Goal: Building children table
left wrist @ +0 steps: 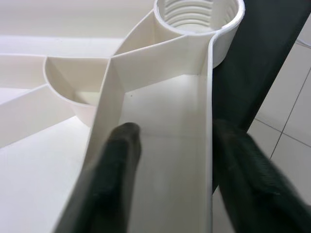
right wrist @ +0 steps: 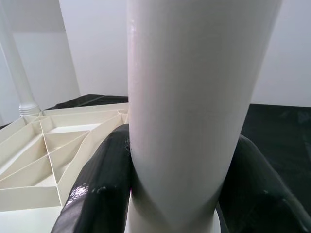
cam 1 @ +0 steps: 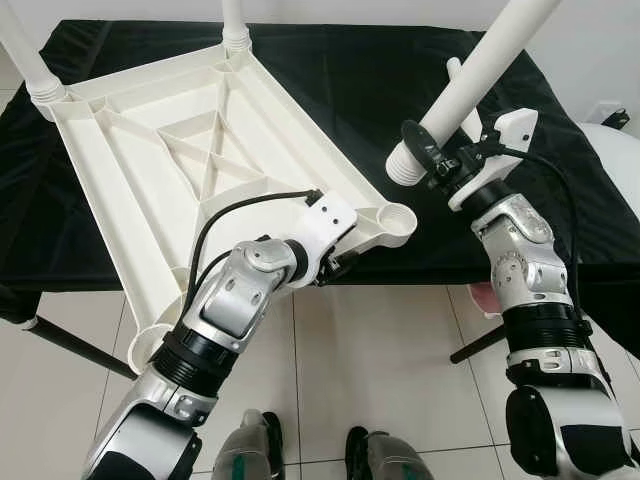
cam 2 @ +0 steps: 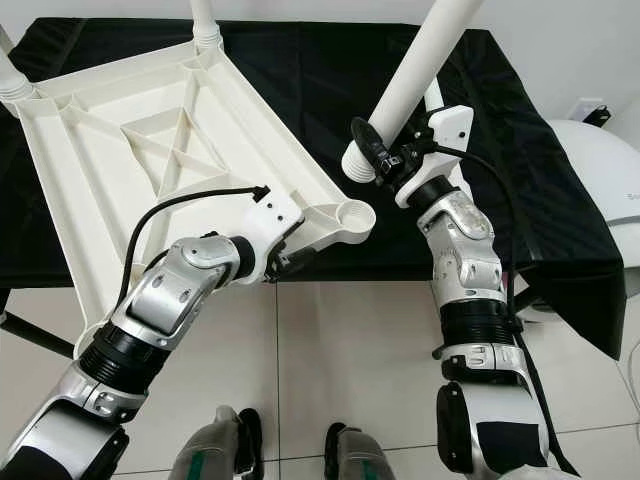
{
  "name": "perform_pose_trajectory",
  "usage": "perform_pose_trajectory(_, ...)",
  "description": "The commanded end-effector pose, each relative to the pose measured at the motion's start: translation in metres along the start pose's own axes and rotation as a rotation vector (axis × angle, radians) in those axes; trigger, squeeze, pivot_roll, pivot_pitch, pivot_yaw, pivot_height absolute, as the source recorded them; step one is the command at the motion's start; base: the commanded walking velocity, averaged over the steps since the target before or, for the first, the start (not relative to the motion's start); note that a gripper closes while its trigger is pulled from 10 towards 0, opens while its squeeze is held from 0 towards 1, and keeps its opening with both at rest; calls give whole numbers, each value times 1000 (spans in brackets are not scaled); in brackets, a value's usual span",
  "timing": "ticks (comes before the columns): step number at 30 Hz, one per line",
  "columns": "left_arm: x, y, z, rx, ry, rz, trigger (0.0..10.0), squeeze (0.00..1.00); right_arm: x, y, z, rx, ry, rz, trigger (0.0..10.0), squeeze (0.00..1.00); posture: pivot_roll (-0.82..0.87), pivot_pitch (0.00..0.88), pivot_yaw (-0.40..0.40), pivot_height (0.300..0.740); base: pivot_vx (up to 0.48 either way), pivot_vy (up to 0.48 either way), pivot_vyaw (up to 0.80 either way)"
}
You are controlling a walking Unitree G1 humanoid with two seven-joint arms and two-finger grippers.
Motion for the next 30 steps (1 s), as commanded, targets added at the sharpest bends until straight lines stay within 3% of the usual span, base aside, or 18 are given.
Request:
perform_pose_trajectory(1, 11, 1, -10, 40, -6, 65, 0, 0, -5, 4, 5, -10, 7, -8, 10000, 0, -64, 161, -12, 740, 0, 0, 0)
perform_pose_trajectory(2, 12, 0, -10, 44, -6, 66, 0, 0, -5, 4, 5, -10, 8, -8, 10000, 0, -64, 161, -12, 740, 0, 0, 0)
perform_pose_trajectory(3, 13, 0, -12, 55, -14, 64, 10000, 0, -5, 4, 6, -10, 9, -7, 10000, 0, -63, 163, -10, 740, 0, 0, 0)
perform_pose_trajectory(7, 13, 1, -10, 58, -38, 49, 10000, 0, -5, 4, 7, -10, 12, -7, 10000, 0, -63, 163, -10, 740, 0, 0, 0)
perform_pose_trajectory(8, 14, 1, -11, 64, -40, 45, 9294, 0, -5, 3, 7, -11, 11, -7, 10000, 0, -61, 165, -7, 740, 0, 0, 0)
perform_pose_trajectory(10, 15, 1, -12, 76, -45, 46, 10000, 0, -5, 3, 7, -11, 11, -6, 10000, 0, -61, 165, -7, 740, 0, 0, 0)
perform_pose_trajectory(13, 15, 1, -15, 95, -63, 40, 10000, 0, -5, 4, 7, -11, 10, -4, 10000, 0, -61, 165, -7, 740, 0, 0, 0)
perform_pose_trajectory(14, 12, 1, -18, 105, -91, 18, 8667, 0, -4, 4, 7, -10, 10, 0, 10000, 0, -60, 168, -4, 740, 0, 0, 0)
perform_pose_trajectory(15, 11, 2, -19, 105, -96, 8, 8667, 0, -3, 4, 7, -9, 10, 2, 10000, 0, -60, 168, -4, 740, 0, 0, 0)
perform_pose_trajectory(16, 10, 2, -19, 105, -96, 2, 4706, 0, -3, 4, 7, -9, 9, 3, 10000, 0, -60, 168, -4, 740, 0, 0, 0)
perform_pose_trajectory(17, 11, 2, -20, 109, -100, -1, 4784, 0, -2, 4, 6, -6, 7, 10, 10000, 0, -61, 170, -3, 740, 0, 0, 0)
perform_pose_trajectory(18, 10, 3, -21, 113, -113, -9, 3882, 0, -1, 4, 6, -3, 2, 18, 10000, 0, -61, 170, -3, 740, 0, 0, 0)
perform_pose_trajectory(20, 10, 4, -22, 116, -122, -14, 3843, 0, 0, 4, 6, -1, -2, 24, 10000, 0, -61, 170, -3, 740, 0, 0, 0)
perform_pose_trajectory(21, 10, 6, -22, 113, -125, -26, 0, 0, 0, 5, 6, 2, -2, 28, 10000, 0, -61, 170, -3, 740, 0, 0, 0)
perform_pose_trajectory(23, 9, 8, -22, 115, -137, -39, 0, 0, 0, 5, 5, 5, -1, 32, 10000, 0, -61, 170, -3, 740, 0, 0, 0)
perform_pose_trajectory(24, 9, 9, -23, 117, -143, -42, 2980, 0, 1, 5, 5, 8, -2, 37, 10000, 0, -61, 170, -3, 740, 0, 0, 0)
perform_pose_trajectory(25, 9, 11, -23, 119, -158, -55, 10000, 0, 2, 5, 4, 13, -5, 47, 10000, 0, -58, 172, -1, 740, 0, 0, 0)
perform_pose_trajectory(30, 7, 14, -25, 132, -171, -76, 10000, 0, 8, 5, 1, 29, -15, 80, 10000, 0, -58, 172, -1, 740, 0, 0, 0)
Point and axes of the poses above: a point about 5 cm out from each wrist's last joint towards the gripper, its own y axis pointing back from the gripper into the wrist, its own z axis along the axis of the wrist's last joint, x = y × z, the point moved 6 cm from there along -y, pointing out of the wrist towards the gripper, and after that the axes turned 8 degrees about -y, right-handed, at the moved point
